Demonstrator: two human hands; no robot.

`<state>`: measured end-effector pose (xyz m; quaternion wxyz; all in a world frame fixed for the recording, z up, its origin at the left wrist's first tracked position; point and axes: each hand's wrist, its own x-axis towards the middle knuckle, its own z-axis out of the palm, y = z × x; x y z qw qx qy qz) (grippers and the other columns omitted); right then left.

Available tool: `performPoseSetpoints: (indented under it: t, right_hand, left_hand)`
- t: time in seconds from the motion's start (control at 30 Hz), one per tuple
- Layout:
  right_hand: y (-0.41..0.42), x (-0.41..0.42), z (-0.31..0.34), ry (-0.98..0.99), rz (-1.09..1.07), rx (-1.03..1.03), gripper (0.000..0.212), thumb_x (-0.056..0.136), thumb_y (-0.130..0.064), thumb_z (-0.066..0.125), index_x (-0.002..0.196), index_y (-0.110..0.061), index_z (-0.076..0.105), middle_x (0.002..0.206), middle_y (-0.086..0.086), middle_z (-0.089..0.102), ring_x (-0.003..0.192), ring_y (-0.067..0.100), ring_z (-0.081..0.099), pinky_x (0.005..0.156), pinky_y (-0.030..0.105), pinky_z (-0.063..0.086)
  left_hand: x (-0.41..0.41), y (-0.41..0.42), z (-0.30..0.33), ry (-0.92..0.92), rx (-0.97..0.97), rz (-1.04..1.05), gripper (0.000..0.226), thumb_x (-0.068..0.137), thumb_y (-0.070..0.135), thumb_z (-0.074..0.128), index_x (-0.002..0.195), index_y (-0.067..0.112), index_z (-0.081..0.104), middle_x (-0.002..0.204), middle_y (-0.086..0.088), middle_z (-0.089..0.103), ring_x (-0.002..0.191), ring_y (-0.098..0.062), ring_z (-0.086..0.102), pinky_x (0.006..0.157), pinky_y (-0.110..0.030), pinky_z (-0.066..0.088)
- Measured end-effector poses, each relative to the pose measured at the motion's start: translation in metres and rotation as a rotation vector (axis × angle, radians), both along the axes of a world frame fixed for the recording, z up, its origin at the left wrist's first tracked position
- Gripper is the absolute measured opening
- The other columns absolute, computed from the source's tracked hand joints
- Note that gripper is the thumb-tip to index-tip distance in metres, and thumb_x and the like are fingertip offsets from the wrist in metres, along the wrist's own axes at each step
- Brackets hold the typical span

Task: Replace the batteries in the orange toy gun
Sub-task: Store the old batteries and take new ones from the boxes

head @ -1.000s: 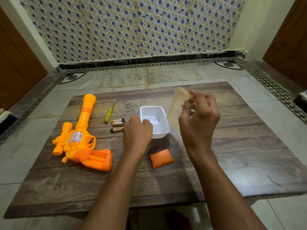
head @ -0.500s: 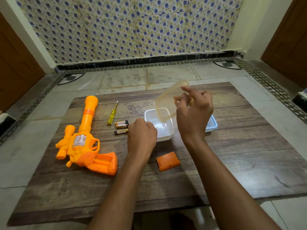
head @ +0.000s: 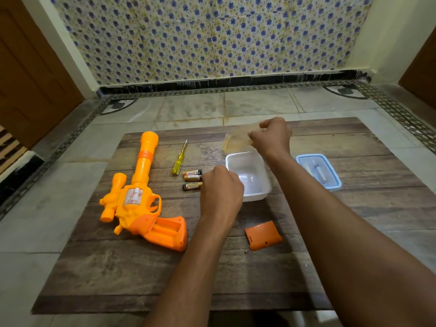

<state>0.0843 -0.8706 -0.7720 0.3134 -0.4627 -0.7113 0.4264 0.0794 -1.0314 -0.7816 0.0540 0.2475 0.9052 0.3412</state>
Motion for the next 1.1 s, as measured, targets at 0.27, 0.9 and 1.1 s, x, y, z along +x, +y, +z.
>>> performPoseSetpoints:
  t: [0.27,0.9,1.1]
  right_hand:
    - [0.004,-0.001,0.001,-0.323,0.109,0.084,0.031,0.085,-0.009,0.07,0.115,-0.007,0.063,0.122,0.017,0.056,0.102,0.03,0.059,0.078,0.045,0.061]
    - [-0.08,0.078,0.011,-0.297,0.113,0.267,0.041,0.094,-0.026,0.067,0.127,-0.002,0.067,0.126,0.019,0.069,0.122,0.033,0.06,0.102,0.041,0.047]
    - [-0.098,0.1,0.013,-0.367,0.147,0.223,0.038,0.094,-0.022,0.066,0.128,-0.004,0.063,0.123,0.018,0.068,0.114,0.032,0.063,0.094,0.042,0.051]
  left_hand:
    - [-0.004,-0.001,-0.001,0.003,0.024,-0.014,0.032,0.105,0.025,0.047,0.081,0.006,0.056,0.074,-0.005,0.055,0.062,-0.014,0.057,0.044,-0.023,0.027]
    - [-0.066,-0.043,-0.01,0.381,-0.454,-0.333,0.044,0.1,0.009,0.048,0.138,0.028,0.054,0.14,-0.004,0.054,0.13,-0.031,0.045,0.103,-0.046,0.045]
    - [-0.069,-0.038,-0.012,0.315,-0.42,-0.293,0.045,0.096,-0.001,0.049,0.134,0.021,0.058,0.127,-0.01,0.055,0.126,-0.034,0.045,0.097,-0.045,0.051]
